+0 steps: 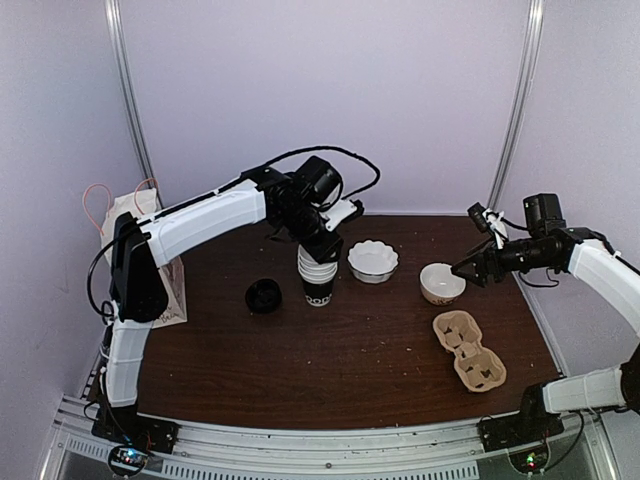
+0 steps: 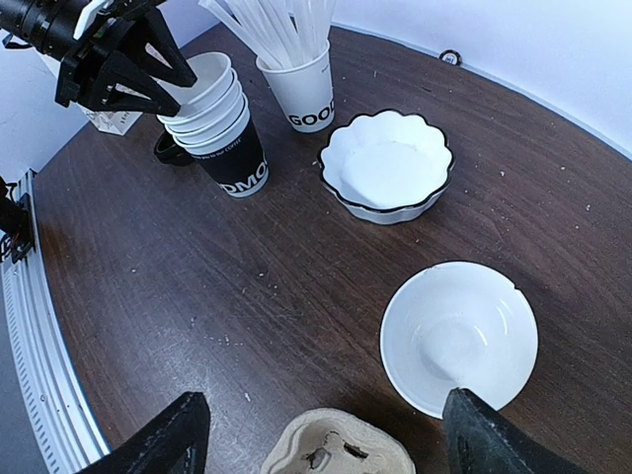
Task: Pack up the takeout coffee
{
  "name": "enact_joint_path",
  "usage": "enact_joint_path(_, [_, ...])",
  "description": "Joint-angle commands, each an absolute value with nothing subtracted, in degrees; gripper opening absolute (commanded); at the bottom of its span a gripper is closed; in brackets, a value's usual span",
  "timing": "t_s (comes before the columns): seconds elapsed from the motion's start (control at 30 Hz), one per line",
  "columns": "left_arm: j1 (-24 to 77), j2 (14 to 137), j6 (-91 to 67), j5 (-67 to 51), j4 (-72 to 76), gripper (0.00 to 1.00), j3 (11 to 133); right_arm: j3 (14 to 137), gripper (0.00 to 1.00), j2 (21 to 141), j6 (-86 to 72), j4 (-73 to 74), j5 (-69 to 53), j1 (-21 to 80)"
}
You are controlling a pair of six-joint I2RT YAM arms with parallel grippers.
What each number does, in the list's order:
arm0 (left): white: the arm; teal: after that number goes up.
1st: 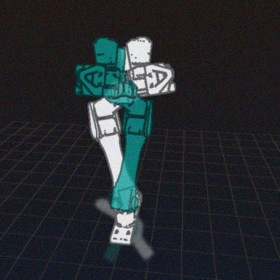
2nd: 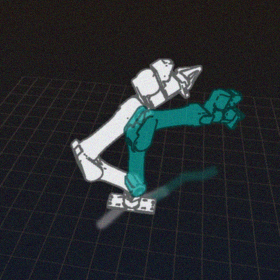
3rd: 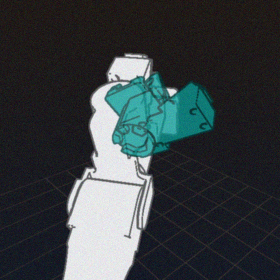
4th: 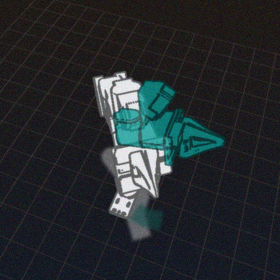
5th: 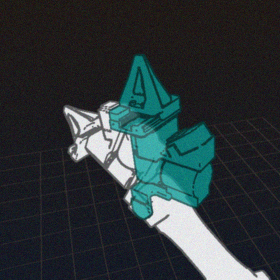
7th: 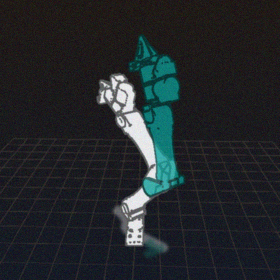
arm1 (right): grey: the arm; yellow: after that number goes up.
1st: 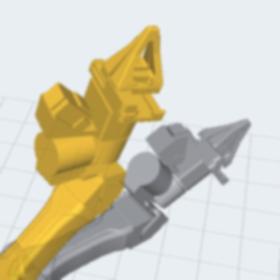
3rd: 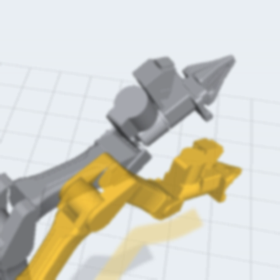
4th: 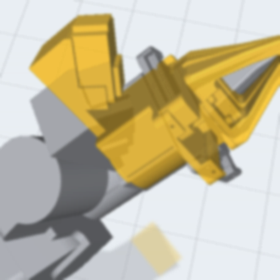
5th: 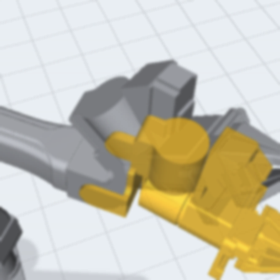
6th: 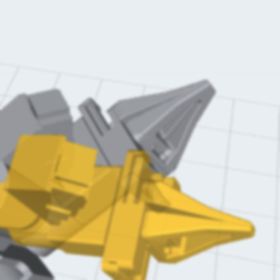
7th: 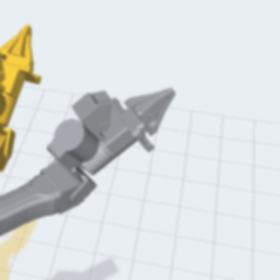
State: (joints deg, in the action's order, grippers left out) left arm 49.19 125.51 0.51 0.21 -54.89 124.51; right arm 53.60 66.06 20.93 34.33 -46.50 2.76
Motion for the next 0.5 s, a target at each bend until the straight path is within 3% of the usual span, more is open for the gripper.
enact_joint_path(0.0, [49.31,126.19,-1.64,-3.02,-57.05,0.39,126.82,53.0,0.85,64.77,22.2,34.18,-46.18,2.54])
enact_joint_path(0.07, [49.31,125.86,-2.24,-3.53,-57.47,0.43,126.47,53.08,0.85,64.95,22.32,34.19,-46.13,2.55])
enact_joint_path(0.37, [49.31,126.21,-1.82,-2.69,-58.38,0.24,125.77,53.27,0.86,65.67,22.39,34.58,-46.6,2.48])
enact_joint_path(0.47, [49.31,126.21,-1.73,-2.58,-58.41,0.23,125.79,53.26,0.86,65.56,22.52,34.62,-46.45,2.55])
